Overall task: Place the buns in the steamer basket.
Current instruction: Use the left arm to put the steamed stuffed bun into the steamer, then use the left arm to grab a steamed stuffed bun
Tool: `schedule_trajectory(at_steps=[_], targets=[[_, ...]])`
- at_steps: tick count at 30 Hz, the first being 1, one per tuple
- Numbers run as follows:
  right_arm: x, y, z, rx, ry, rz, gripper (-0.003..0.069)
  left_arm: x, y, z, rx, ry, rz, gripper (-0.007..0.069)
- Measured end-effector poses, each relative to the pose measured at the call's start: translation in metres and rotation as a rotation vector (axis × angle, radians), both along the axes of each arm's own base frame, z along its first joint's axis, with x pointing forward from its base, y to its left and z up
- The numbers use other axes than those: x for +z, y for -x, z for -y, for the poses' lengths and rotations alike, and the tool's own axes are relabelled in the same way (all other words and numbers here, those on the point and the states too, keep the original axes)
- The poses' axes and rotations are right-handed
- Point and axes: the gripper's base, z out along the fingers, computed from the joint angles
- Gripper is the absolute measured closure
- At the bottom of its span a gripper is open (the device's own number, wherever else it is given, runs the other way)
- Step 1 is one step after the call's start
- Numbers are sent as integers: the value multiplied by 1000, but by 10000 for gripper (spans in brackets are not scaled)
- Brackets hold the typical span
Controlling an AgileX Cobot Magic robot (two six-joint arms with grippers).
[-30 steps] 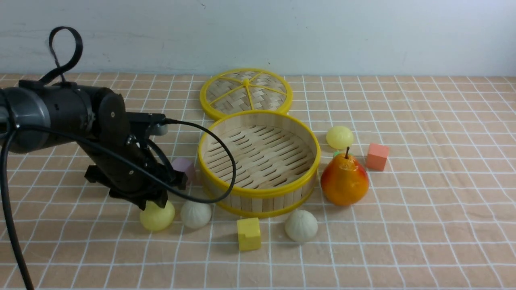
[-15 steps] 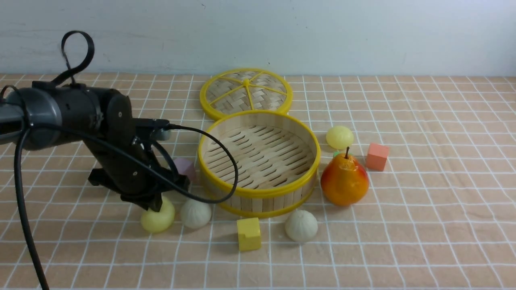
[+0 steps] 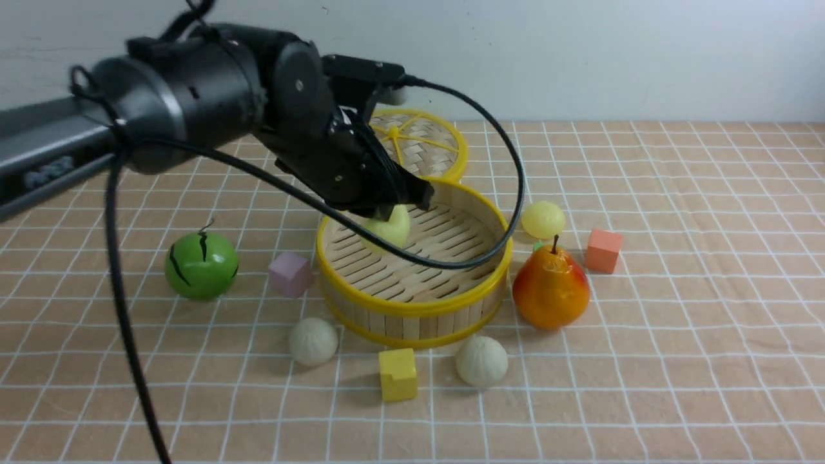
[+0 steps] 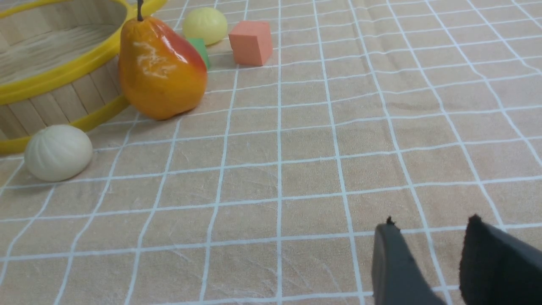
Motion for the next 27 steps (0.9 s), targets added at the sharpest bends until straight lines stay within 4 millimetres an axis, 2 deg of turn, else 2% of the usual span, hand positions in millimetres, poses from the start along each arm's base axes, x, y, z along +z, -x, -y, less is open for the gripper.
schedule_trajectory(at_steps=[2,3,4,6,7,10,13,14,15,16,18,19,21,22,23,24,26,27], targets=[[0,0,0,0,0,0,419,-15,-6,2,-2,-24,-23,586],[0,0,0,0,0,0,419,-32,-13,4,-8,-60,-49,531],[0,0,0,0,0,0,419,-34,-13,4,-8,-64,-56,523],[0,0,0,0,0,0,419,-43,-17,6,-10,-83,-79,446],[0,0,0,0,0,0,419,-44,-19,6,-6,-85,-86,378],[0,0,0,0,0,0,419,-21,-19,6,34,-59,-93,238],[0,0,0,0,0,0,418,22,-6,-1,71,-42,-114,160],[0,0,0,0,0,0,418,37,1,-5,75,-47,-115,155],[0,0,0,0,0,0,418,39,4,-6,76,-53,-126,155],[0,0,0,0,0,0,418,57,19,-15,85,-79,-157,172],[0,0,0,0,0,0,418,61,27,-20,93,-102,-191,193],[0,0,0,0,0,0,418,59,37,-26,100,-135,-248,233],[0,0,0,0,0,0,418,36,45,-33,111,-184,-340,311],[0,0,0,0,0,0,418,34,46,-33,111,-187,-349,326],[0,0,0,0,0,0,418,10,51,-36,112,-215,-425,382],[0,0,0,0,0,0,418,0,54,-35,111,-216,-451,411],[0,0,0,0,0,0,418,-20,57,-36,112,-213,-460,450],[0,0,0,0,0,0,418,-23,56,-36,112,-206,-446,459]])
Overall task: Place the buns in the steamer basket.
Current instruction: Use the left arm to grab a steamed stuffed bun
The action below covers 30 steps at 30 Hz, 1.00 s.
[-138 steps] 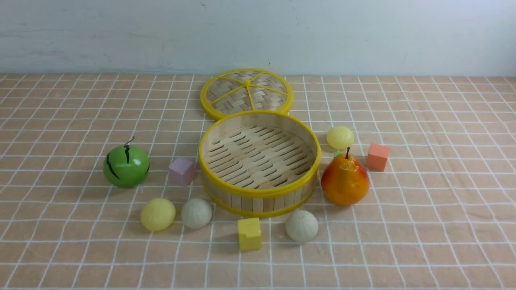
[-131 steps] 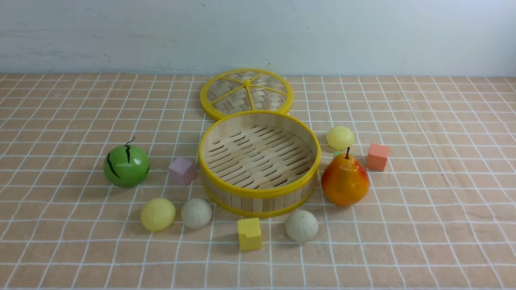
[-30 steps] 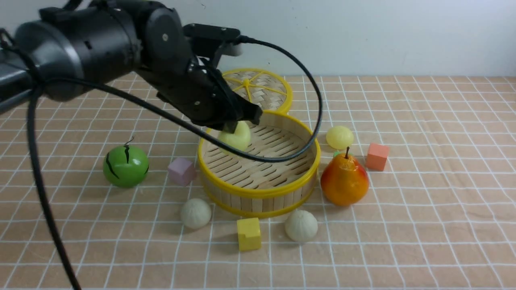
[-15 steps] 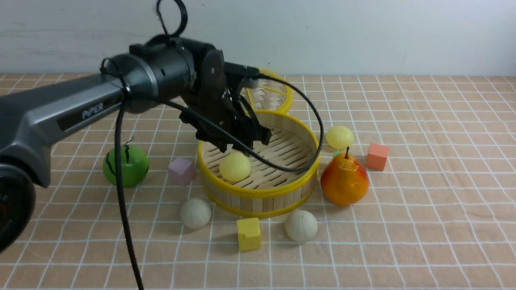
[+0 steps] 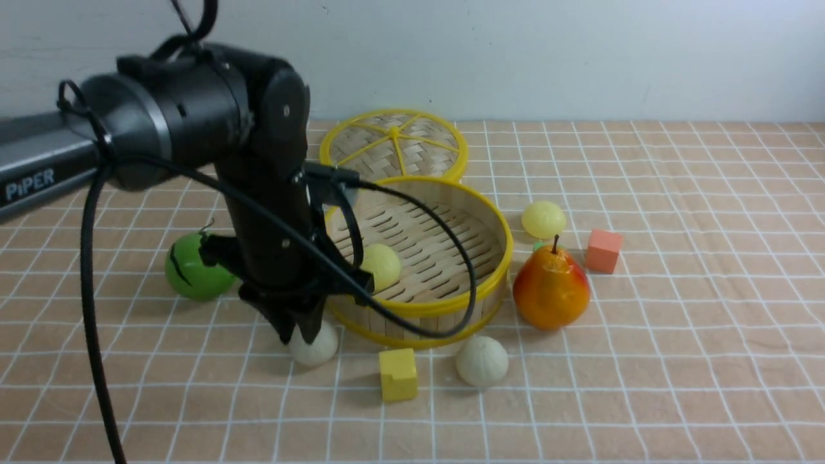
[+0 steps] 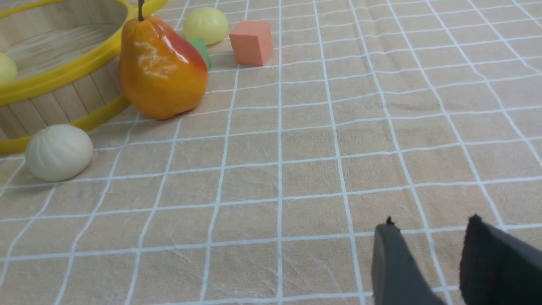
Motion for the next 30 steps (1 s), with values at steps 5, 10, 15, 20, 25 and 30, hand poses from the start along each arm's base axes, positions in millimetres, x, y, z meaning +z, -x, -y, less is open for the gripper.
schedule_trajectory(at_steps=[5,10,15,20,25,30], targets=[[0,0,0,0,0,0,418,-11,-7,0,-3,32,97,459],[0,0,0,0,0,0,418,-12,-13,-1,-41,31,158,398],[0,0,0,0,0,0,418,-15,-19,-12,-13,24,161,339],[0,0,0,0,0,0,418,-17,-26,-25,2,46,159,323],[0,0,0,0,0,0,418,-32,-28,-21,-30,73,120,323],[0,0,0,0,0,0,418,-43,-32,-18,-48,74,114,323]])
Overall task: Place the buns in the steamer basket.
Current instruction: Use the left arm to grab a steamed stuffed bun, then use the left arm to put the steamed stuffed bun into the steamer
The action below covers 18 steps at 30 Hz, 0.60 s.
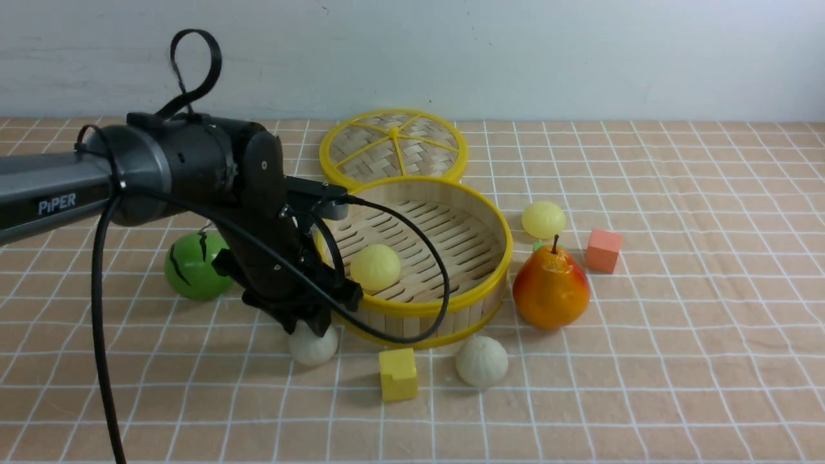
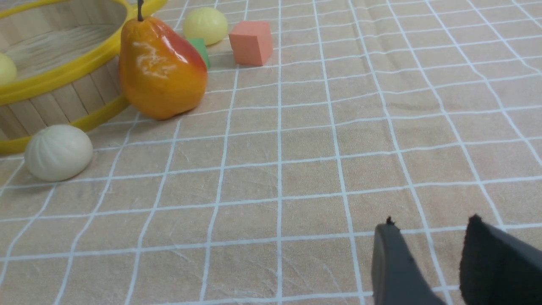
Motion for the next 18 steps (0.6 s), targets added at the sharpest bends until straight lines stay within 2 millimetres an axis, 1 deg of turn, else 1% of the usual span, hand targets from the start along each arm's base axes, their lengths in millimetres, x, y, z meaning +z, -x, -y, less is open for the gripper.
schedule_trajectory(at_steps=[6,9,11,12,14,15,17,18], targets=[[0,0,0,0,0,0,418,-12,-5,2,1,3,0,323],[0,0,0,0,0,0,418,-18,-5,2,6,0,-15,349],[0,0,0,0,0,0,418,-18,-5,2,24,1,-31,415],[0,0,0,0,0,0,418,-16,-4,2,31,-1,-46,485],[0,0,0,0,0,0,418,-12,-2,2,34,-3,-56,567],[0,0,0,0,0,0,418,-5,-1,1,36,-3,-62,613],[0,0,0,0,0,0,418,12,3,0,38,4,-63,630],[0,0,0,0,0,0,418,14,3,0,38,6,-62,629]])
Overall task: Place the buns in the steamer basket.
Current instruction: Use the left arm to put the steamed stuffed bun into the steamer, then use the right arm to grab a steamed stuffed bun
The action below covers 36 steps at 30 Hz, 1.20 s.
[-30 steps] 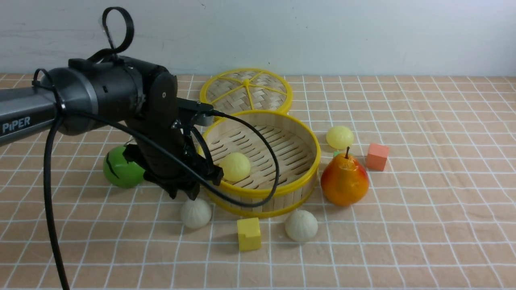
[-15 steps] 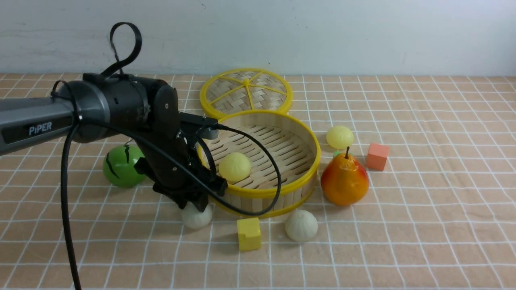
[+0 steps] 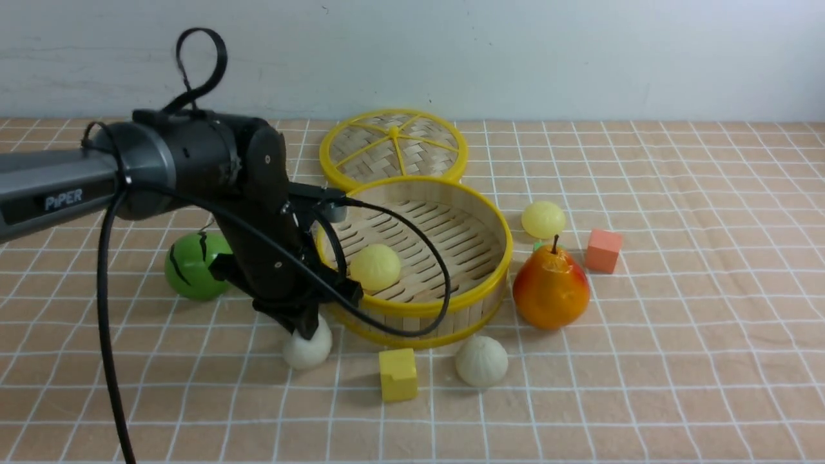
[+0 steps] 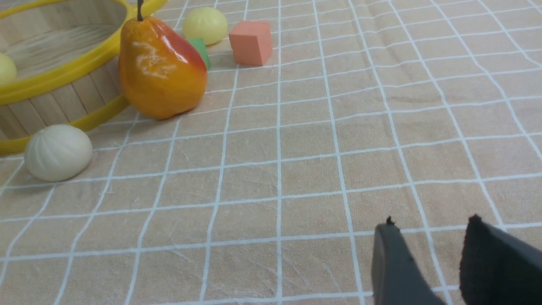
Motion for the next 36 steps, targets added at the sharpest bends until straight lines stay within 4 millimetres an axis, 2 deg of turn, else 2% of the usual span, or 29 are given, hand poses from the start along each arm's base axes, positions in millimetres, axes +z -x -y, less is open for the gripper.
schedule_trajectory(at_steps=[1,3,6,8,10,12,13,15,16,17,20,23,25,28,31,32,33,36], targets=[[0,0,0,0,0,0,418,9,1,0,0,9,7,629],[0,0,0,0,0,0,418,46,2,3,-6,68,86,629],[0,0,0,0,0,0,418,82,-8,8,-28,142,254,629],[0,0,0,0,0,0,418,88,-19,12,-40,164,349,629],[0,0,0,0,0,0,418,86,-28,15,-42,175,403,629],[0,0,0,0,0,0,418,70,-48,20,-67,161,476,623],[0,0,0,0,0,0,418,69,-50,21,-71,158,482,622],[0,0,0,0,0,0,418,43,-67,26,-88,134,486,585],[0,0,0,0,0,0,418,38,-69,27,-89,131,480,580],[0,0,0,0,0,0,418,25,-76,29,-99,116,471,536],[0,0,0,0,0,0,418,3,-87,31,-122,71,468,418],[0,0,0,0,0,0,418,1,-92,30,-109,47,493,293],[0,0,0,0,0,0,418,4,-93,28,-85,49,500,249],[0,0,0,0,0,0,418,24,-88,25,-7,66,482,165],[0,0,0,0,0,0,418,53,-76,21,35,81,462,152],[0,0,0,0,0,0,418,69,-67,18,44,83,457,160],[0,0,0,0,0,0,418,92,-52,15,49,84,443,201],[0,0,0,0,0,0,418,142,-16,6,57,104,439,361]])
